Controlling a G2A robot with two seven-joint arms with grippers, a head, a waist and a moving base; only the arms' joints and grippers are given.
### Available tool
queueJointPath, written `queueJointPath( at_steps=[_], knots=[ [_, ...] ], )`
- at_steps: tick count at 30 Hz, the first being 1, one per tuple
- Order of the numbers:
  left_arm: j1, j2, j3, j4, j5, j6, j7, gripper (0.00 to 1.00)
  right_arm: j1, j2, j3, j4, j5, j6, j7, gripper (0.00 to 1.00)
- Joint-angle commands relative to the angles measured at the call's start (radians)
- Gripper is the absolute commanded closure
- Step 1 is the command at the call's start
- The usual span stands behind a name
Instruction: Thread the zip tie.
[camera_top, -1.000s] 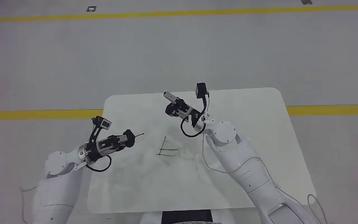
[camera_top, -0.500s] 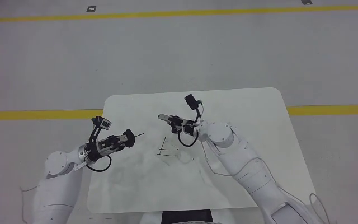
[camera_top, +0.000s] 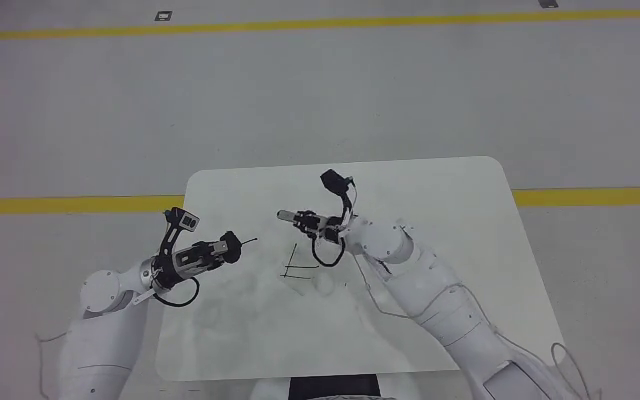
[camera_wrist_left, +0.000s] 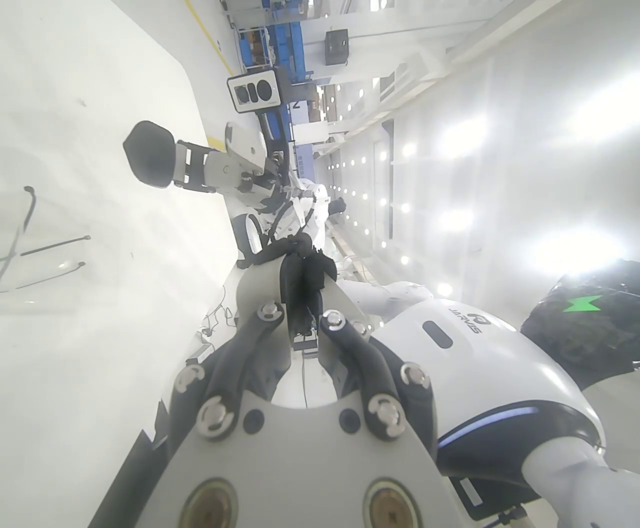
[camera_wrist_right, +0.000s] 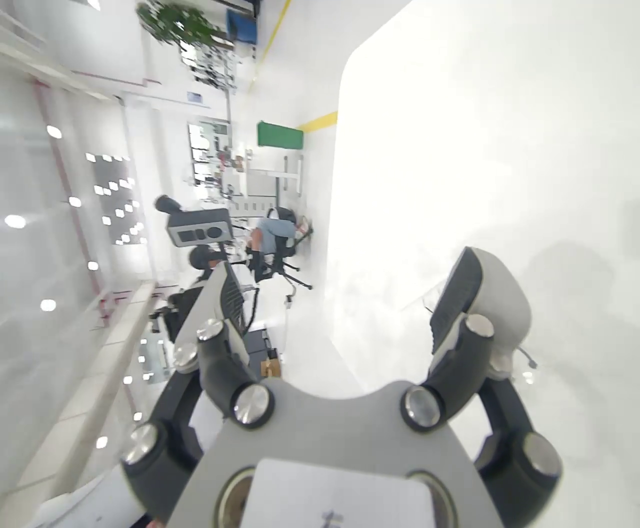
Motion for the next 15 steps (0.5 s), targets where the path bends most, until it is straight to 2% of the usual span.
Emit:
queueJointPath(
  at_steps=[1, 3, 10, 13, 15],
  knots=[
    [0.0, 0.0, 0.0, 0.0, 0.0, 0.0, 0.0, 1.0, 0.004, 0.001, -0.021, -0.032, -0.057, 0.059, 0.018, 0.0],
    [0.0, 0.0, 0.0, 0.0, 0.0, 0.0, 0.0, 1.0, 0.01, 0.002, -0.047, -0.054, -0.118, 0.105, 0.042, 0.0],
    [0.0, 0.0, 0.0, 0.0, 0.0, 0.0, 0.0, 1.0, 0.028, -0.006, -0.074, -0.056, -0.205, 0.105, 0.134, 0.0],
    [0.0, 0.0, 0.0, 0.0, 0.0, 0.0, 0.0, 1.0, 0.052, -0.017, -0.102, -0.016, -0.301, 0.105, 0.236, 0.0],
    [0.0, 0.0, 0.0, 0.0, 0.0, 0.0, 0.0, 1.0, 0.061, -0.028, -0.111, -0.007, -0.324, 0.105, 0.283, 0.0]
  ],
)
